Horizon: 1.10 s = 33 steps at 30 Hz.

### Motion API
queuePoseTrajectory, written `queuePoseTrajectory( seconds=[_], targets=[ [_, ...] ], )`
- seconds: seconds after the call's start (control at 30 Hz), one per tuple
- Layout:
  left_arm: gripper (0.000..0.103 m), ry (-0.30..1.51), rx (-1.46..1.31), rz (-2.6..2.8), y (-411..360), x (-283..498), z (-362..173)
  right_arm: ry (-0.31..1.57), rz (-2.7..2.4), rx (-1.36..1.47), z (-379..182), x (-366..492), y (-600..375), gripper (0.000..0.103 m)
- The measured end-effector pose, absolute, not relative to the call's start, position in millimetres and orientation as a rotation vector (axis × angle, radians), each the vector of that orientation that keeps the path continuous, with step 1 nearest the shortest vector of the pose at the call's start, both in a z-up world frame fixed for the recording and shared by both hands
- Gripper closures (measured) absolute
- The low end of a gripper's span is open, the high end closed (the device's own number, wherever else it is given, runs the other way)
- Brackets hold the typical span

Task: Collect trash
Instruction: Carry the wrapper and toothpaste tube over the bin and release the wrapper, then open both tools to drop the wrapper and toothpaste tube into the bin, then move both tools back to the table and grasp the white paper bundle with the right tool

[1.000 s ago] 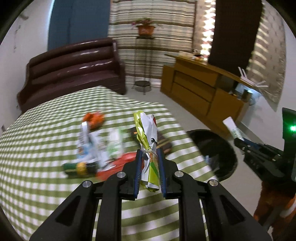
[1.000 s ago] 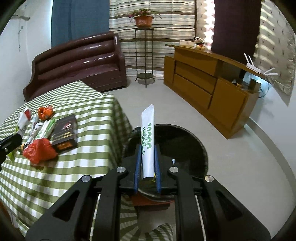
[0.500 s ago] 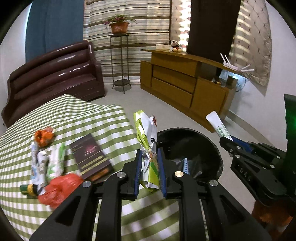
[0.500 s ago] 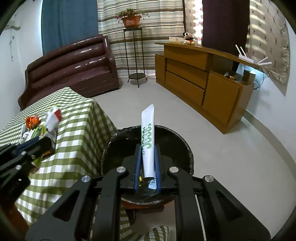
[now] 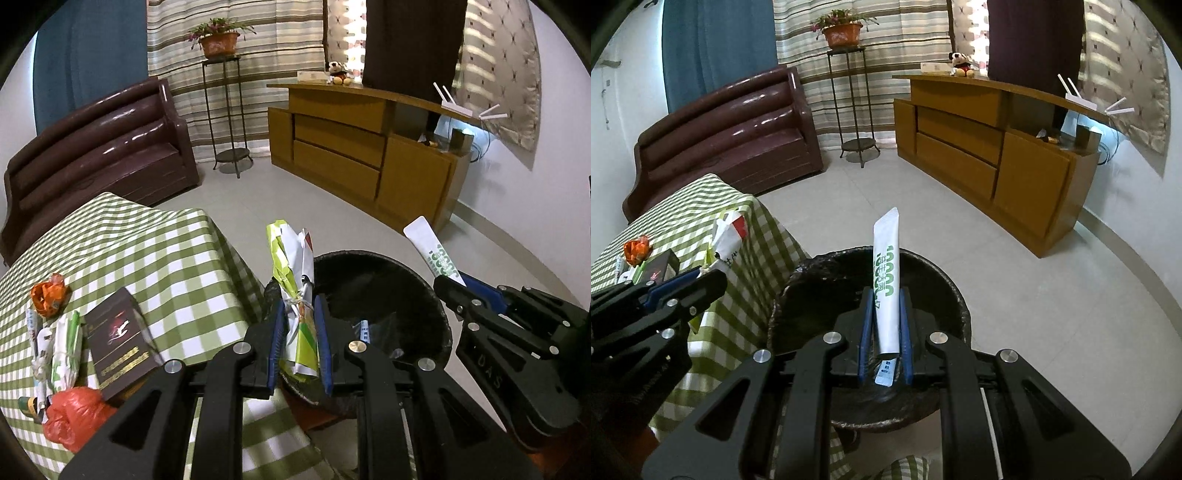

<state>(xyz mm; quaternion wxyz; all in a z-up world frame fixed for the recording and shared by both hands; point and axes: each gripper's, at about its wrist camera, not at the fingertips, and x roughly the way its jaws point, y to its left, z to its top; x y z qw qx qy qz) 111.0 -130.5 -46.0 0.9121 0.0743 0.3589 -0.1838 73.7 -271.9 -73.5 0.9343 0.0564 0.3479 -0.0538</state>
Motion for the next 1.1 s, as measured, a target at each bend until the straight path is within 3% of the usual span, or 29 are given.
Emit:
queuePoseTrajectory(
  seconds=[0.17,0.23,0.27,0.3,0.5,0.73,1.1],
  targets=[
    [0.082,0.757,0.155,-0.382,-134,117,-52,0.721,-0.113,0.127,-80,78,-276,0.088],
    [0.07,0.764,0.155,-0.386,-134,119,-54,0.725,-0.114,0.133,-82,80,-278,0.085],
    [0.061,0.759,0.154,-0.381,-134,120,-53,0.727,-0.116,0.135,-82,80,-278,0.076],
    [0.06,0.755,0.151,-0.382,-135,121,-52,0.725,-0.119,0.137,-82,80,-279,0.073],
    [0.055,0.756,0.139,-0.373,-134,122,-49,0.721,-0.134,0.146,-81,79,-283,0.069],
    [0.048,0.752,0.126,-0.351,-117,113,-40,0.709,-0.131,0.143,-73,72,-275,0.056],
    [0.043,0.756,0.085,-0.237,-48,85,-25,0.71,-0.039,0.122,-61,64,-231,0.049]
  ],
)
